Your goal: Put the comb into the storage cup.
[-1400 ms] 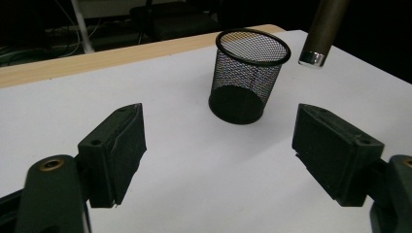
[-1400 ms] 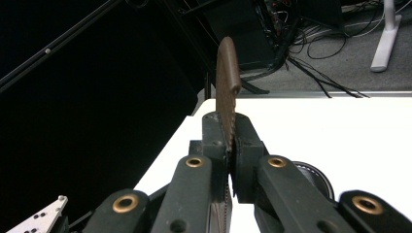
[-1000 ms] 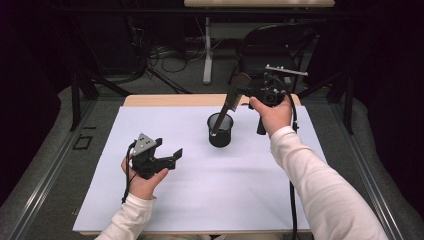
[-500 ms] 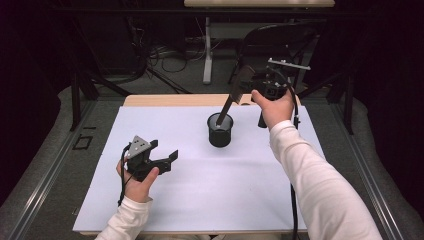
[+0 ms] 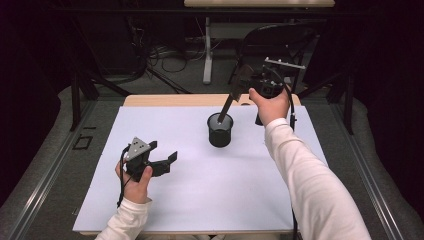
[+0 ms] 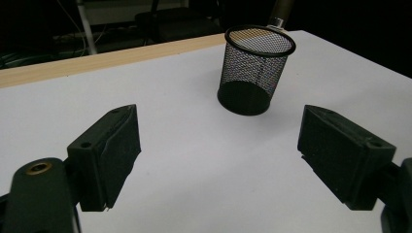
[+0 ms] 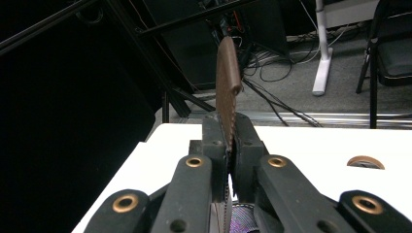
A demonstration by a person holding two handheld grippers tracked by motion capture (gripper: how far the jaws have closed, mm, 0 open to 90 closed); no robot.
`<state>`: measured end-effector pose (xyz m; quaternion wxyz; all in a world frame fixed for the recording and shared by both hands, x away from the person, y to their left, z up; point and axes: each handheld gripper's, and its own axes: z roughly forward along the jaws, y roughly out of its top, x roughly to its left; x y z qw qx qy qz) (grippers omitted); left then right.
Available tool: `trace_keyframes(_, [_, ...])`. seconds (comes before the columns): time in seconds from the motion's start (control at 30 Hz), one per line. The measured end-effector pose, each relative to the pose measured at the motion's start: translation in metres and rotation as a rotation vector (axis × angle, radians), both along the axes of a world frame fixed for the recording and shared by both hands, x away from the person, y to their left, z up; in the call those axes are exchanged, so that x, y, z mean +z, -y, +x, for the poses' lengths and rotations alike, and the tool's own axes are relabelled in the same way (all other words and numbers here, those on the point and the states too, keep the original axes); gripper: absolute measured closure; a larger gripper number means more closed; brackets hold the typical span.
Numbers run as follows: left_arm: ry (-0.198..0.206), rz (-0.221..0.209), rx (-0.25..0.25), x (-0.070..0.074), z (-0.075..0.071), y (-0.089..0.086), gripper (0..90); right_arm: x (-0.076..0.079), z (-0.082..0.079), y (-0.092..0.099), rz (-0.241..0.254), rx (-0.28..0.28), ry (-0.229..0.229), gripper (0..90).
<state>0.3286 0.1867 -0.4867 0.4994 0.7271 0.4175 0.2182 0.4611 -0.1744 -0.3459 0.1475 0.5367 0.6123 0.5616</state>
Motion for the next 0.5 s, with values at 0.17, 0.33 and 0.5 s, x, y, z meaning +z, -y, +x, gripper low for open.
trace_keyframes(0.17, [0.001,0.0,-0.011,-0.001,-0.0016,0.0011,15.8,-0.0019,0.0023,0.0001,-0.001,-0.008,-0.005,87.1])
trace_keyframes(0.33, [-0.001,-0.002,-0.003,-0.001,-0.0027,0.0011,15.8,-0.0048,0.0036,-0.0024,-0.012,-0.012,-0.008,87.0])
trace_keyframes(0.5, [-0.004,0.0,-0.008,-0.0018,-0.003,0.0017,15.8,-0.0078,0.0038,-0.0039,-0.015,-0.018,-0.01,87.0])
